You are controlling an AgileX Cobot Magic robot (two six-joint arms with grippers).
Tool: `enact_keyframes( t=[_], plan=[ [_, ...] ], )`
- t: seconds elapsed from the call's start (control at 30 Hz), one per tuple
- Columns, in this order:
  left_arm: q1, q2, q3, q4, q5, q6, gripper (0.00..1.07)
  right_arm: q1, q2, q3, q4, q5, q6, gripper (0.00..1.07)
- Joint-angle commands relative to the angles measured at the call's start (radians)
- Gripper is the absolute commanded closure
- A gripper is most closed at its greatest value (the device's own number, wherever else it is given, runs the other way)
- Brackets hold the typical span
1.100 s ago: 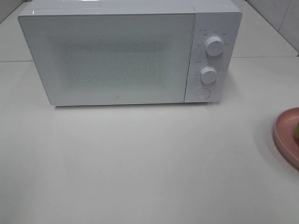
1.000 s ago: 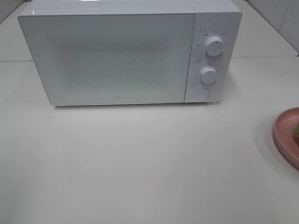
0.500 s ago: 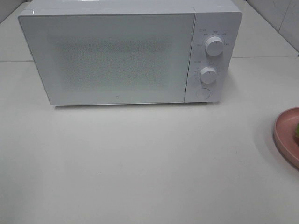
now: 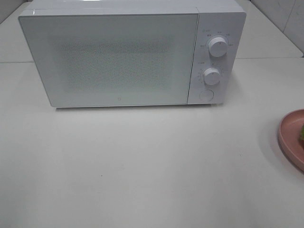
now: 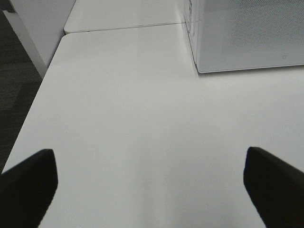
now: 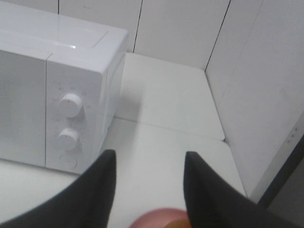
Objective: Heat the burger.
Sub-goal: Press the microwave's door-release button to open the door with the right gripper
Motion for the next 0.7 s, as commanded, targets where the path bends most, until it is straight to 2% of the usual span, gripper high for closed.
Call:
enact_keyframes(
  t=[0.03,0.07,0.13,0.33,0.4,0.53,0.67,0.7],
  plan=[
    [0.004,-0.018,0.002,-0.002,-0.009,-0.004,0.06,-0.002,0.088,-0.006,-0.006,-0.19,-0.061,0.89],
    [0.004,-0.018,0.002,-0.002,-0.009,-0.004,0.06,-0.002,0.088,-0.006,-0.006,-0.19,-0.061,0.89],
    [0.004,-0.018,0.002,-0.002,-0.009,-0.004,0.06,-0.002,0.153,-0.006,-0.006,-0.27,-0.063,1.07],
    [0.004,-0.018,0.002,-0.002,-0.009,-0.004,0.06,-0.002,0.27,-0.006,-0.006,-0.381,-0.069,1.07],
    [0.004,-0.018,0.002,0.021,-0.009,-0.03,0.06,-0.002,0.336,-0.006,-0.006,-0.448,-0.069,1.07],
    [0.004,-0.018,0.002,0.03,-0.009,-0.029,0.06,-0.002,0.403,0.001,-0.005,-0.524,-0.068,1.07],
    [0.004,-0.018,0.002,0.024,-0.009,-0.026,0.06,-0.002,0.496,0.074,-0.001,-0.738,-0.007,1.07],
    [0.004,-0.018,0.002,0.024,-0.009,-0.026,0.06,-0.002,0.496,0.074,-0.001,-0.738,-0.007,1.07]
  ],
)
